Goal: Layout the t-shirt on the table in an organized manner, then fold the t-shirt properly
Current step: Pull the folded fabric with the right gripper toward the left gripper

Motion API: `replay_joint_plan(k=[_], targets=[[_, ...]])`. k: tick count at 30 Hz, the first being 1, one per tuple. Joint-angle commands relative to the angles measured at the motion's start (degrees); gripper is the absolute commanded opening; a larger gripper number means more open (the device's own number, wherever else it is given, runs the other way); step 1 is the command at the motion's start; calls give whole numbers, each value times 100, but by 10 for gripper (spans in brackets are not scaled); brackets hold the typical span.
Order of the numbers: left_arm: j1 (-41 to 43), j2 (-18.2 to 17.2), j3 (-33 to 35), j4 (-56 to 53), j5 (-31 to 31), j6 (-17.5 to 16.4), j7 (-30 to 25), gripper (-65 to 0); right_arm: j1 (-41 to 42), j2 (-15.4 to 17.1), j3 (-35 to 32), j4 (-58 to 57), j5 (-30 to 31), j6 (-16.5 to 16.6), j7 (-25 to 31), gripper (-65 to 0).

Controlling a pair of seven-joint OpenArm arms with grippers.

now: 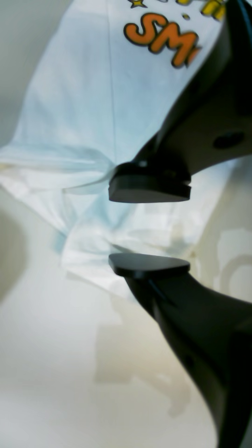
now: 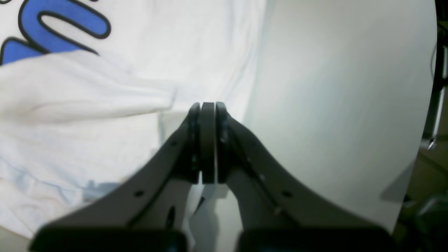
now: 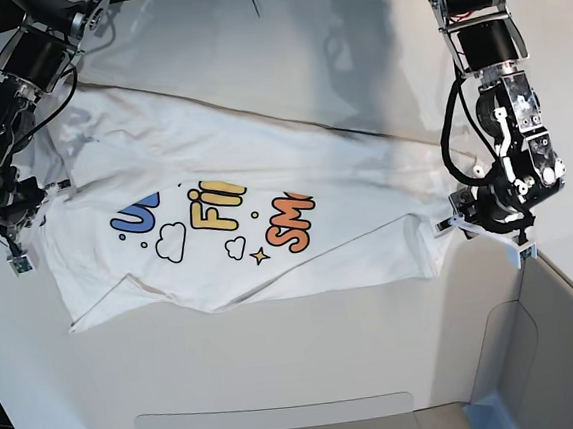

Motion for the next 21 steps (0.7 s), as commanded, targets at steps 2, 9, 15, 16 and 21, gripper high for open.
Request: replay_joint_plan(k=[2, 9, 15, 16, 21], targets=[[19, -80, -17, 203, 54, 16, 28, -400, 97, 97, 682, 338, -42, 67, 40, -635], [371, -63, 9, 194, 54, 16, 28, -400, -500, 88, 2009, 813, 696, 67, 40, -524], [406, -54, 9, 194, 54, 16, 28, -400, -1731, -219, 2097, 725, 1707, 67, 40, -523], [406, -54, 9, 194, 54, 16, 28, -400, -1933, -263, 2080, 699, 1997, 67, 40, -523], [406, -54, 387, 203, 54, 16, 28, -400, -2549, -61, 2115, 57, 3518, 67, 40, -523]])
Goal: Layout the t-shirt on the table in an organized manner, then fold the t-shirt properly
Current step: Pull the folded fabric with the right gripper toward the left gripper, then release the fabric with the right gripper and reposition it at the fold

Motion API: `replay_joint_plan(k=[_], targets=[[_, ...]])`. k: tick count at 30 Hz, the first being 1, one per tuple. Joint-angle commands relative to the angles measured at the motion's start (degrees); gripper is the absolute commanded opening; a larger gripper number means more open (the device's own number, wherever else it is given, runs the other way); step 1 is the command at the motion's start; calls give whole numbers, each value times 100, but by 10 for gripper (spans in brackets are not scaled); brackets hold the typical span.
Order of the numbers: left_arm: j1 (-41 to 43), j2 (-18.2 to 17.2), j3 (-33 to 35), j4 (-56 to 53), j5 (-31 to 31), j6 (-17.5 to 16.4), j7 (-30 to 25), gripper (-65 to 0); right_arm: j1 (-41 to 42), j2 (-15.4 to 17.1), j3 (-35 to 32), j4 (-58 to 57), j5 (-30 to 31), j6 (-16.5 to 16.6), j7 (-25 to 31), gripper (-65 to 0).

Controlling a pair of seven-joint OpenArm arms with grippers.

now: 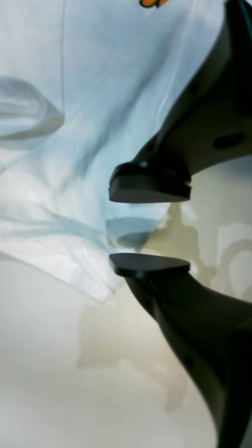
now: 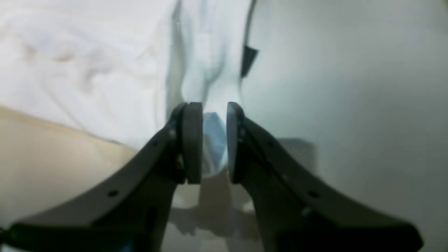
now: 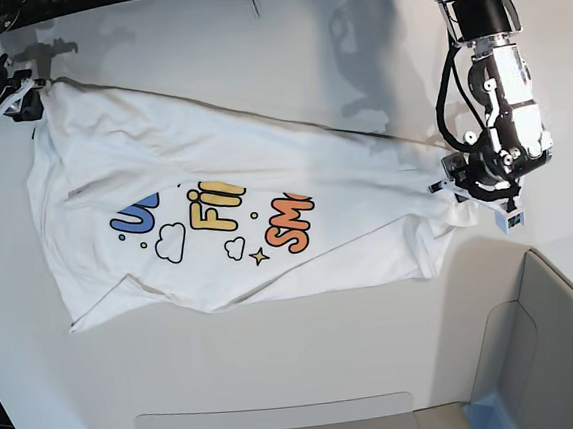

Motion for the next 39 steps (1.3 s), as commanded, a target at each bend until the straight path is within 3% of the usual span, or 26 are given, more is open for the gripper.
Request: replay_joint_plan(k=[1, 5, 9, 15, 18, 23, 32, 39], targets=[[-116, -23, 108, 109, -48, -2, 25, -400, -79, 250, 128, -112, 357, 65, 86, -524], [-116, -23, 310, 109, -48, -2, 25, -400, -361, 716, 225, -1114, 1491, 65, 86, -524], [-116, -23, 310, 109, -48, -2, 25, -400, -598, 1419, 234, -1906, 2414, 65, 86, -524], [-116, -32, 310, 109, -48, -2, 25, -400, -616, 2105, 190, -1994, 2678, 65, 86, -524], [-116, -32, 301, 109, -48, -2, 25, -400, -422, 2122, 23, -2231, 2643, 65, 86, -524], [-116, -23, 301, 109, -48, -2, 25, -400, 70, 2157, -926, -3242, 2643, 65, 86, -524], [-116, -32, 257, 109, -40, -2, 25, -400, 633, 1999, -2210, -3488, 2643, 65, 86, -524], [-116, -23, 257, 100, -31, 7, 25, -400, 334, 1683, -2210, -3532, 2766, 65, 86, -524]])
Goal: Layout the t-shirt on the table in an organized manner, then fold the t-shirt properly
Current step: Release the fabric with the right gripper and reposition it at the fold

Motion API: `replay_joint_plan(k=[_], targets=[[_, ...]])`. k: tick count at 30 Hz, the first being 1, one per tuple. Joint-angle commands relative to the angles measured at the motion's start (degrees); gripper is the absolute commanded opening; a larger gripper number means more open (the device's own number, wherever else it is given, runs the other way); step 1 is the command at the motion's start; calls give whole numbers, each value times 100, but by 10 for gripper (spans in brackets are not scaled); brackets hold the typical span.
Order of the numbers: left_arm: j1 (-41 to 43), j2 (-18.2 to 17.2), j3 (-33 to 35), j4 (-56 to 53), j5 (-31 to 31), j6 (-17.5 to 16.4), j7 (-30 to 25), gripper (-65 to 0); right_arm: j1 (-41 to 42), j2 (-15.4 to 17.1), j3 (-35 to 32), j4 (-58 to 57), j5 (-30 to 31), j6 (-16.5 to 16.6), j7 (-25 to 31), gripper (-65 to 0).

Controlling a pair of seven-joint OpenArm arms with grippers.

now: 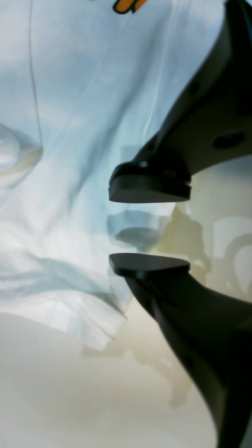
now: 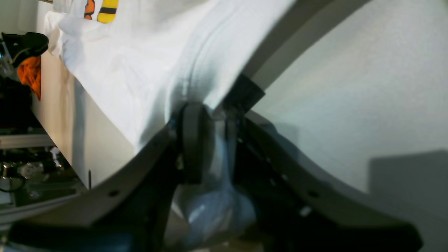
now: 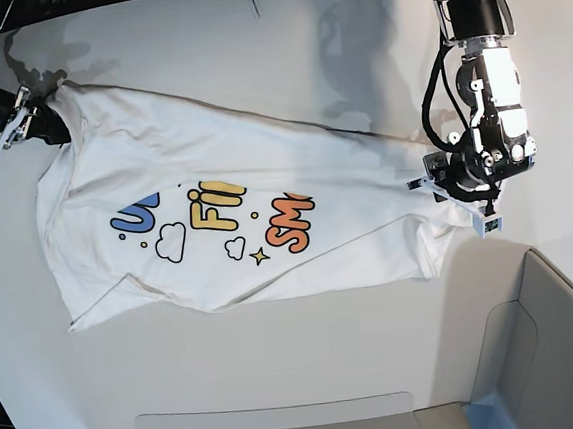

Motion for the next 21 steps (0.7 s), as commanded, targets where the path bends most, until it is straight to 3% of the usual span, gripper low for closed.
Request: replay_joint_plan(k=[1, 10, 14, 21], targets=[[-114, -49, -36, 100, -9, 7, 28, -400, -198, -16, -33, -55, -68, 67, -307, -524], [-114, -41, -1, 100, -9, 7, 28, -400, -971, 222, -42, 473, 1110, 67, -307, -524], [-114, 38, 8, 100, -9, 7, 28, -400, -1103, 99, -218, 1211, 1092, 67, -307, -523], [-114, 109, 8, 91, -9, 16, 28, -400, -1094, -121, -446, 1273, 1083, 67, -307, -523]])
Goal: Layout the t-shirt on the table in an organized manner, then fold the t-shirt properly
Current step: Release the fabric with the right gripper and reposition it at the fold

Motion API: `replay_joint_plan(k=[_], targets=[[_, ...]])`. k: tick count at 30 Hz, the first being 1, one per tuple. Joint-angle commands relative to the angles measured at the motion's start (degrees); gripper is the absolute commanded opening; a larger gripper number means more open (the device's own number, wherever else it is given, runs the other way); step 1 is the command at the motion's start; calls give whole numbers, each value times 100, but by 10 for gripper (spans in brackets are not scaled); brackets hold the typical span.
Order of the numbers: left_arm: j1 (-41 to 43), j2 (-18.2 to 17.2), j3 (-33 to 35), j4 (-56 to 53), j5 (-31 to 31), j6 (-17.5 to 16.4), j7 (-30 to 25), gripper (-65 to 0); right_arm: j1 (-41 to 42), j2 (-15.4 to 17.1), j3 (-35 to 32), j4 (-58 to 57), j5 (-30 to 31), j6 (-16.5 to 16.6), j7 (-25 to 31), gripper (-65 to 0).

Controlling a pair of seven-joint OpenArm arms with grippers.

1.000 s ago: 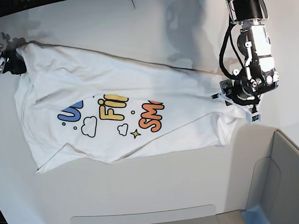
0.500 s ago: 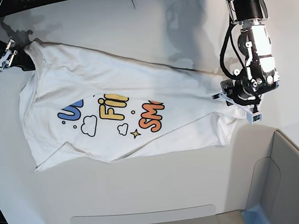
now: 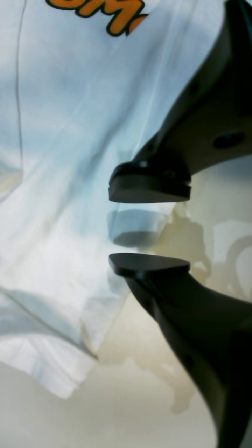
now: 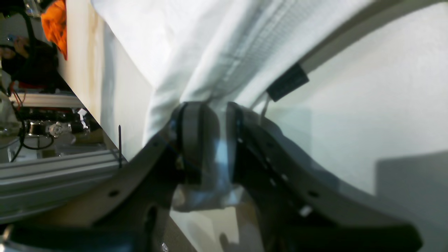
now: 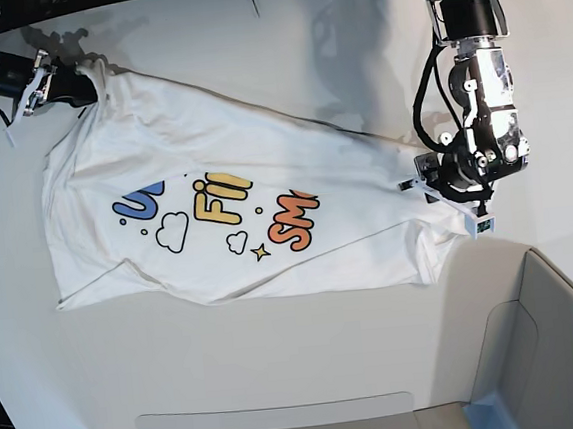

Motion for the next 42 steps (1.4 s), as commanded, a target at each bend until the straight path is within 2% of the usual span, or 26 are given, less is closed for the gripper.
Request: replay_joint_plan(k=[1, 7, 9, 11, 12, 16, 23, 26, 30, 37, 40, 42], targets=[[-112, -55, -9, 91, -11, 16, 30, -400, -21, 39, 4, 49, 104, 67, -45, -523], [-94, -55, -9, 91, -11, 16, 30, -400, 67, 21, 4, 75, 104, 67, -45, -529], [-42, -55, -9, 91, -11, 16, 30, -400, 137, 12, -5, 75, 104, 67, -45, -572], [-33, -55, -9, 91, -11, 16, 30, -400, 146, 12, -5, 75, 104, 67, -45, -646], [-6, -55, -9, 91, -11, 24, 30, -400, 146, 12, 4, 75, 104, 67, -45, -650], [64, -55, -9, 91, -11, 24, 30, -400, 331, 65, 101, 75, 104, 67, -45, -650], [275, -46, -53, 425, -11, 24, 30, -400, 1139, 118, 971, -57, 78, 67, -45, -650], [495, -46, -62, 900, -11, 7, 30, -400, 1570, 364, 980, -417, -265, 67, -45, -650], [565, -82, -80, 1058, -2, 24, 30, -400, 1887, 408, 997, -672, -652, 67, -45, -650], [468, 103, -1064, 1049, -2, -2, 30, -397, 1878, 390, 980, -505, -801, 67, -45, -650], [196, -11, -1091, 988, -2, -11, 30, -359, 1711, 381, 980, -329, -784, 67, -45, -650], [82, -117, -1091, 786, -29, -11, 30, -287, 1676, 373, 971, -171, -784, 67, -45, -650]])
